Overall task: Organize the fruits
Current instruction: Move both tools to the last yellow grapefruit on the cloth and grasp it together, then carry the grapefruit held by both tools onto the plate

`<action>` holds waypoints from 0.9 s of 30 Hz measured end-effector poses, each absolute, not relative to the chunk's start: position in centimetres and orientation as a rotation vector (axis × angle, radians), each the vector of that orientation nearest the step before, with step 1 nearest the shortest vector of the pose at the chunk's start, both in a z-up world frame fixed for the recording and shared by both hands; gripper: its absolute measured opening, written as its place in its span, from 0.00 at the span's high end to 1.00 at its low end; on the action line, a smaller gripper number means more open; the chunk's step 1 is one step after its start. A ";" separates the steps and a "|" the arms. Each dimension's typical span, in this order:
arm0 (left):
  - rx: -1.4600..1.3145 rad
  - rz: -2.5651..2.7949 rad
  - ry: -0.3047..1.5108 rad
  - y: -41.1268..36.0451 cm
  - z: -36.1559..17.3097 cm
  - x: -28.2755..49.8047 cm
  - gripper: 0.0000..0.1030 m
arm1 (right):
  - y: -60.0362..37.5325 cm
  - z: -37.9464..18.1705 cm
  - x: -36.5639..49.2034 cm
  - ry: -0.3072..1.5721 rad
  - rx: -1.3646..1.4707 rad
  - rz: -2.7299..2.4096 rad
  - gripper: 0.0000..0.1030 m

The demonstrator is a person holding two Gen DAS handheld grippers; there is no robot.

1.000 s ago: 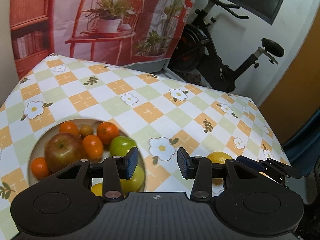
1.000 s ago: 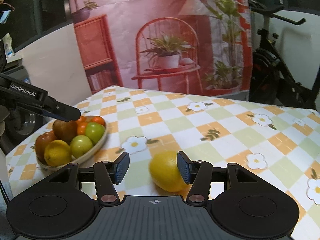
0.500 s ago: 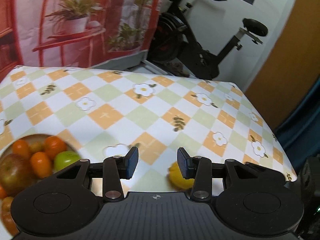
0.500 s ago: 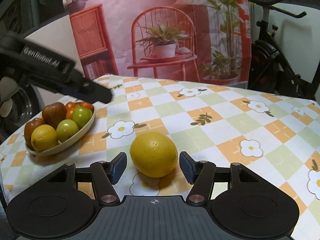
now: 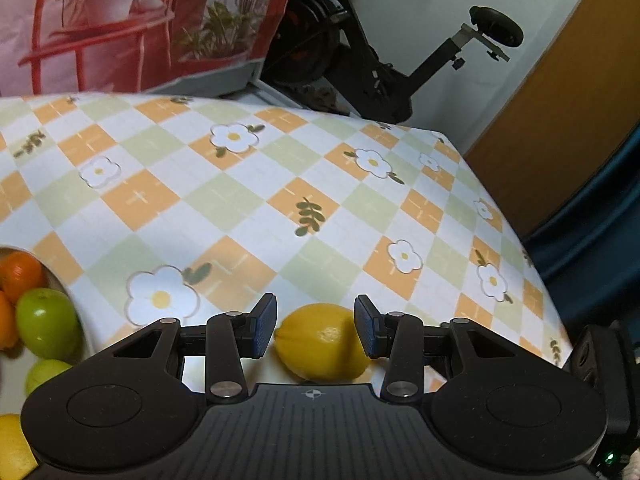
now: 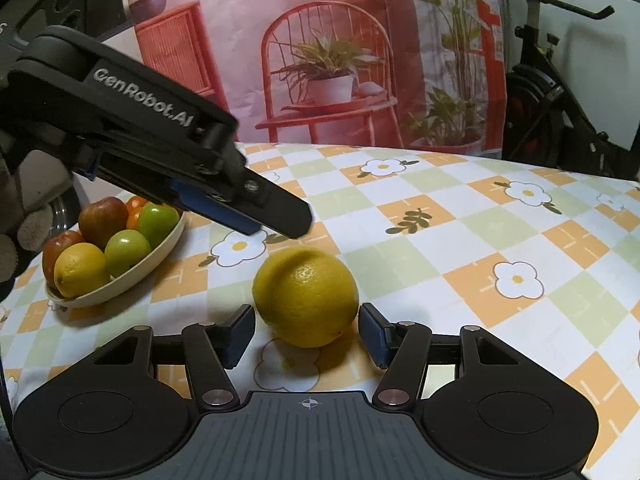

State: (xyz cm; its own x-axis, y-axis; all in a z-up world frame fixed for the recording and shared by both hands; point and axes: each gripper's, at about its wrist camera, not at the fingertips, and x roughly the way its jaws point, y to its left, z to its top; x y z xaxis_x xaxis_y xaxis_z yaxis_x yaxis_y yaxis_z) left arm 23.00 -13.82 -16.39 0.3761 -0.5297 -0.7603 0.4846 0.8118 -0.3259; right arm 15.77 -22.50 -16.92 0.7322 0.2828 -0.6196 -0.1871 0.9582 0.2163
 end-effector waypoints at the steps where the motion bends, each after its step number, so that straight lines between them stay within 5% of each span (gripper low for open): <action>1: -0.051 -0.652 0.995 -13.9 -16.6 23.0 0.56 | -22.6 -16.9 15.8 0.701 0.145 0.257 0.48; 27: -0.047 -0.678 1.022 -14.6 -17.7 23.3 0.56 | -23.0 -17.5 15.6 0.693 0.186 0.256 0.49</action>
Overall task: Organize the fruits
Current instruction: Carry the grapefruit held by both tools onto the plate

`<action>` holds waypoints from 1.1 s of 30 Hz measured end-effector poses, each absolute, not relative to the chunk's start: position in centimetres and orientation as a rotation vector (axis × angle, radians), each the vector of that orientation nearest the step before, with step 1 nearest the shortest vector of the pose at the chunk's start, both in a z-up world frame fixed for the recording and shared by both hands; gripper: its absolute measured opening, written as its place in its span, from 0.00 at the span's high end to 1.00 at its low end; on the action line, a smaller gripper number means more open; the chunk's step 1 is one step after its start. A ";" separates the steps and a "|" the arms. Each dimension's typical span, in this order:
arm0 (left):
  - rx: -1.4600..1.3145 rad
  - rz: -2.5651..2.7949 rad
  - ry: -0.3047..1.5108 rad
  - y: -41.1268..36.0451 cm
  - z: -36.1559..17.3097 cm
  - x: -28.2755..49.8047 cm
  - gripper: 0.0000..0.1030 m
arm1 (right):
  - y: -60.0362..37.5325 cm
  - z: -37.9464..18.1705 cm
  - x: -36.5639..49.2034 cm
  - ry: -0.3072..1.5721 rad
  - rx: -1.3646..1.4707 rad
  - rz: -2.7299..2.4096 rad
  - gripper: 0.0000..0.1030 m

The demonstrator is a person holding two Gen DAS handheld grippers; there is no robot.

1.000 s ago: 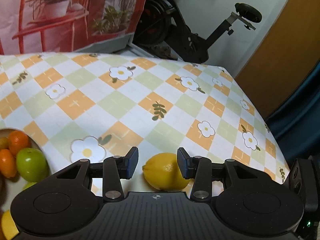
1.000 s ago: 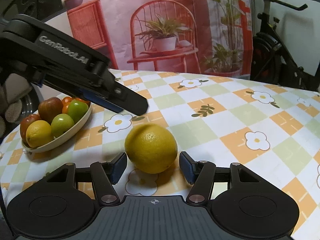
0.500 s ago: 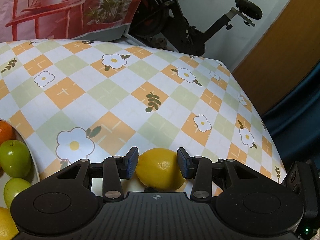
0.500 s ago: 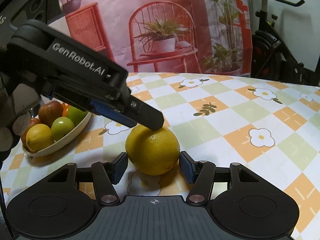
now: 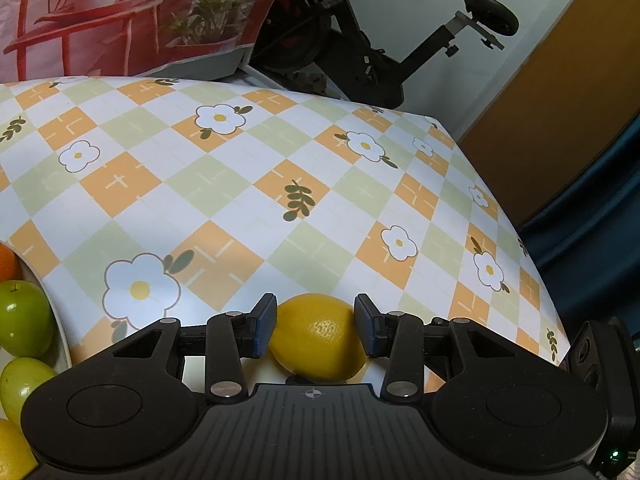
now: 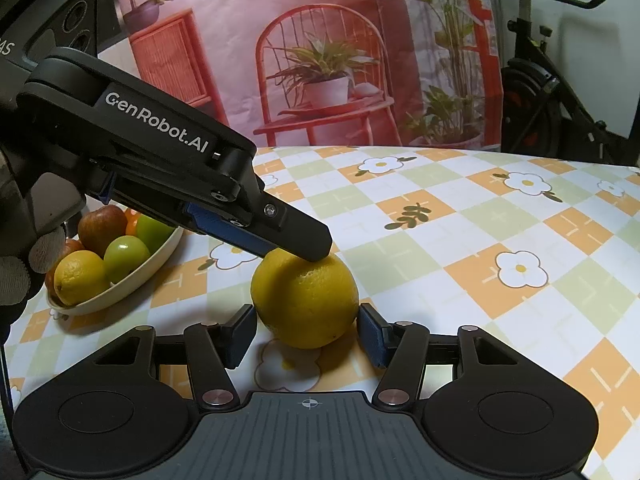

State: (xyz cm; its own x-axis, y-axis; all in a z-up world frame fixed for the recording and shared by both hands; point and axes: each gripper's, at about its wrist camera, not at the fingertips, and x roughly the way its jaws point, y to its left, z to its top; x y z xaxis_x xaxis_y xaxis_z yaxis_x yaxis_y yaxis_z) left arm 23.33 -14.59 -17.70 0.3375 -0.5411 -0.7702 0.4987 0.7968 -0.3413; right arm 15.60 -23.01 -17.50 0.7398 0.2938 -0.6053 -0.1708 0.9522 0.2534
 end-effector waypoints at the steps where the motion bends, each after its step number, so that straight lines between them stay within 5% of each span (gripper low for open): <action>1: -0.046 -0.678 1.022 -14.6 -17.7 23.3 0.56 | -23.0 -17.5 15.6 0.694 0.187 0.257 0.49; 33: -0.011 -0.652 0.968 -11.4 -15.1 21.6 0.56 | -21.1 -15.6 15.6 0.668 0.209 0.367 0.51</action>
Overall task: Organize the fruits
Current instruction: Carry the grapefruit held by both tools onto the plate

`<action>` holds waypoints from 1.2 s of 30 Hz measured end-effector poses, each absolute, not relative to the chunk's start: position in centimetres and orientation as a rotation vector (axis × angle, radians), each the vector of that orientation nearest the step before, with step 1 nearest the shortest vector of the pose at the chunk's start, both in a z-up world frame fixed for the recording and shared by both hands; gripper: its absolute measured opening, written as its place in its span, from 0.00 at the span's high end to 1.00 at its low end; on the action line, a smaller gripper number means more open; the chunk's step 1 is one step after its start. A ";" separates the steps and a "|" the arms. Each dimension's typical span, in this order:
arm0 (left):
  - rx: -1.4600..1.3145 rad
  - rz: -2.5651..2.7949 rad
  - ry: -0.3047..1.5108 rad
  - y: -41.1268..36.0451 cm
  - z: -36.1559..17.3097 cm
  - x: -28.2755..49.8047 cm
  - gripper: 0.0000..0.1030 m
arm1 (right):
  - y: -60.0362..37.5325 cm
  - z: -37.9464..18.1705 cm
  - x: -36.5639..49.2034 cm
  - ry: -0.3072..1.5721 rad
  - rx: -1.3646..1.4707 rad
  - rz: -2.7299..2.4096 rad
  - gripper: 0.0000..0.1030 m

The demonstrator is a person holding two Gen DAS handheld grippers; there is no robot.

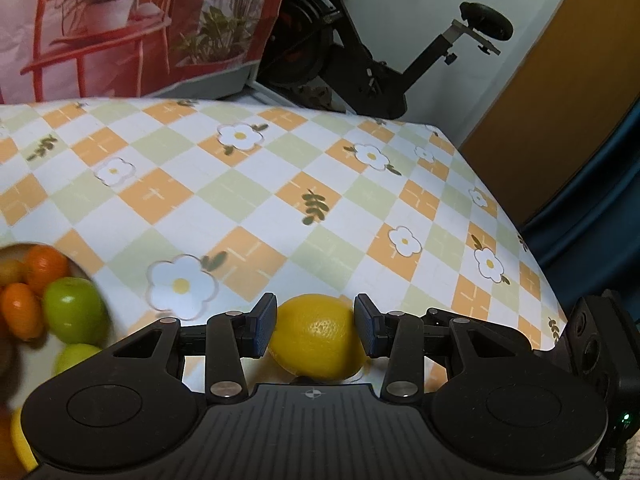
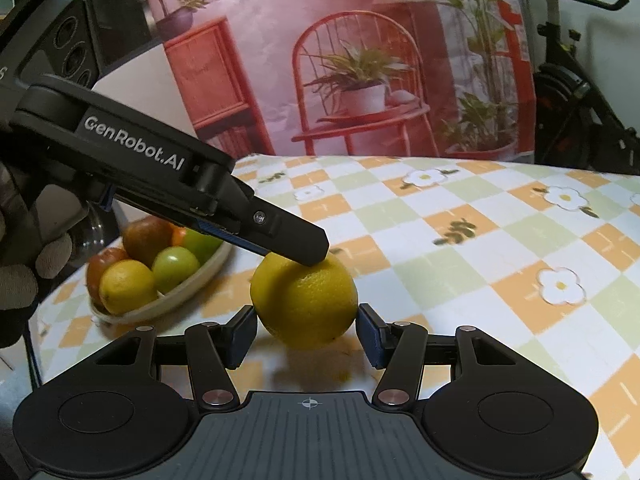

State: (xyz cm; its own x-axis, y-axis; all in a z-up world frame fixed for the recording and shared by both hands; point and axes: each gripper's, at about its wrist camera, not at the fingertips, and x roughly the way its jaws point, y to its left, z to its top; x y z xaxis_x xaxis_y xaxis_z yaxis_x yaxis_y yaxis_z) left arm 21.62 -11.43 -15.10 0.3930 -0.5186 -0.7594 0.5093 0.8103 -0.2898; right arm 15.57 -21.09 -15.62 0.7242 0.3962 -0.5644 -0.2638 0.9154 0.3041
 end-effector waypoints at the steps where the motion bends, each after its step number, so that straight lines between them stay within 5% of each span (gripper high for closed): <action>1: -0.015 -0.648 0.962 -10.8 -14.7 21.7 0.56 | -20.5 -15.2 15.8 0.665 0.203 0.374 0.51; 15: -0.093 -0.545 0.876 -1.1 -10.2 22.1 0.56 | -11.4 -10.4 20.7 0.651 0.110 0.527 0.51; 36: -0.227 -0.472 0.911 5.3 -13.1 23.2 0.58 | -3.7 -11.6 23.7 0.778 -0.031 0.596 0.51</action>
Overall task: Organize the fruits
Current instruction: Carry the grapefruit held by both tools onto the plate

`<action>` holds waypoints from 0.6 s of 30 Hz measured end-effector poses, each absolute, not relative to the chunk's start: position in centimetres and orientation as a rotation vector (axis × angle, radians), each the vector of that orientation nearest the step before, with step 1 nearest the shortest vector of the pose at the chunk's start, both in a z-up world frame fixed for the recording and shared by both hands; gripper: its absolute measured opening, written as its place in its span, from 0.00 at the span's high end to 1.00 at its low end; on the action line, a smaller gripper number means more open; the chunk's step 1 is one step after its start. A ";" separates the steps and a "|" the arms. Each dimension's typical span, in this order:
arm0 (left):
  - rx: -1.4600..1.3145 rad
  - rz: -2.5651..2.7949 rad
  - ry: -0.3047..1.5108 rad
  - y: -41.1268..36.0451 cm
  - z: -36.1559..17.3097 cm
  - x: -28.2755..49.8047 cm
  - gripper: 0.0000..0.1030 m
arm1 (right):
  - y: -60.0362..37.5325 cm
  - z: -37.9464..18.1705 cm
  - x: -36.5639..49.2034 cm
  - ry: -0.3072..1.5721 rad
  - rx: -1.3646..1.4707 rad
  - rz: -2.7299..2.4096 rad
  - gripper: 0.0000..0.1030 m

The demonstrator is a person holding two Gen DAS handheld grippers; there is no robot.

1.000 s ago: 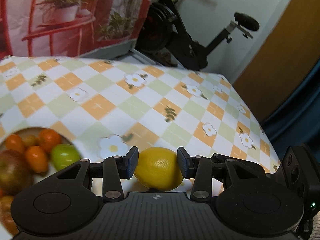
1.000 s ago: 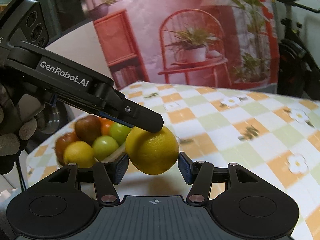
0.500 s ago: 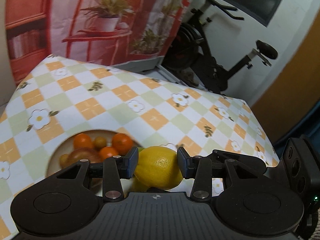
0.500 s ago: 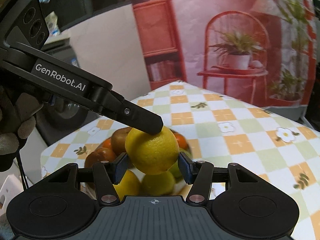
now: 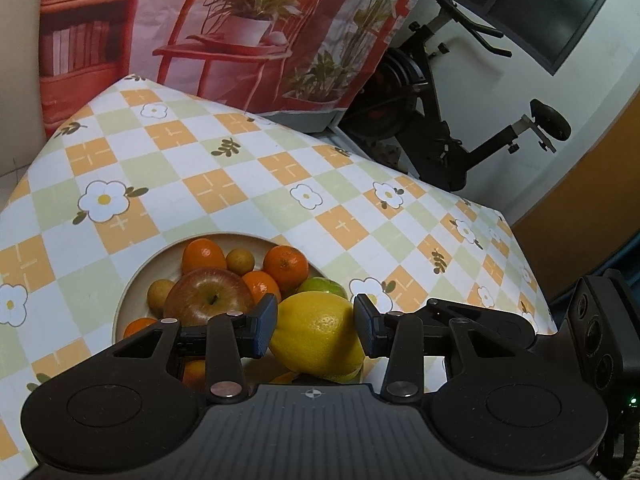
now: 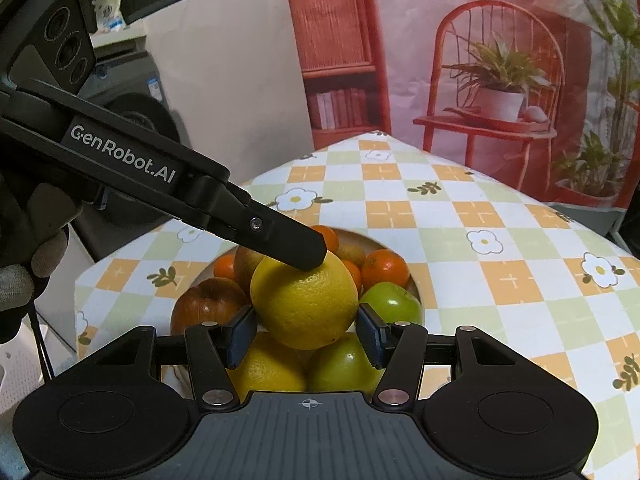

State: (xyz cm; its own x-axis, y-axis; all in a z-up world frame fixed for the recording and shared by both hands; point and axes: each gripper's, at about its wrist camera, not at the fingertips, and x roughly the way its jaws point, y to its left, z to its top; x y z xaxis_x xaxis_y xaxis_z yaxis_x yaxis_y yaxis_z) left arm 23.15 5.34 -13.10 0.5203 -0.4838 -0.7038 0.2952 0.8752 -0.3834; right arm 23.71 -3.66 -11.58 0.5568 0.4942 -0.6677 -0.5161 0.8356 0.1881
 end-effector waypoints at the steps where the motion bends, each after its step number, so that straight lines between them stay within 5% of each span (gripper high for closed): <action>1: -0.231 -0.473 0.916 5.4 -13.2 23.2 0.59 | -3.5 -11.7 23.7 0.783 -0.036 0.597 0.51; 18: -0.220 -0.423 0.937 6.1 -14.0 23.3 0.62 | -3.4 -11.5 24.0 0.774 -0.058 0.584 0.57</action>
State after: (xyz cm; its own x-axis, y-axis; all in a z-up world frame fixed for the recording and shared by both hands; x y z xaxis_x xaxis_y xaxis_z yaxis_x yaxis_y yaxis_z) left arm 23.35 6.05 -14.02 0.5184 -0.4433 -0.7313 0.2555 0.8964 -0.3623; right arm 23.98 -3.45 -11.48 0.5660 0.4759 -0.6732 -0.5173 0.8408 0.1594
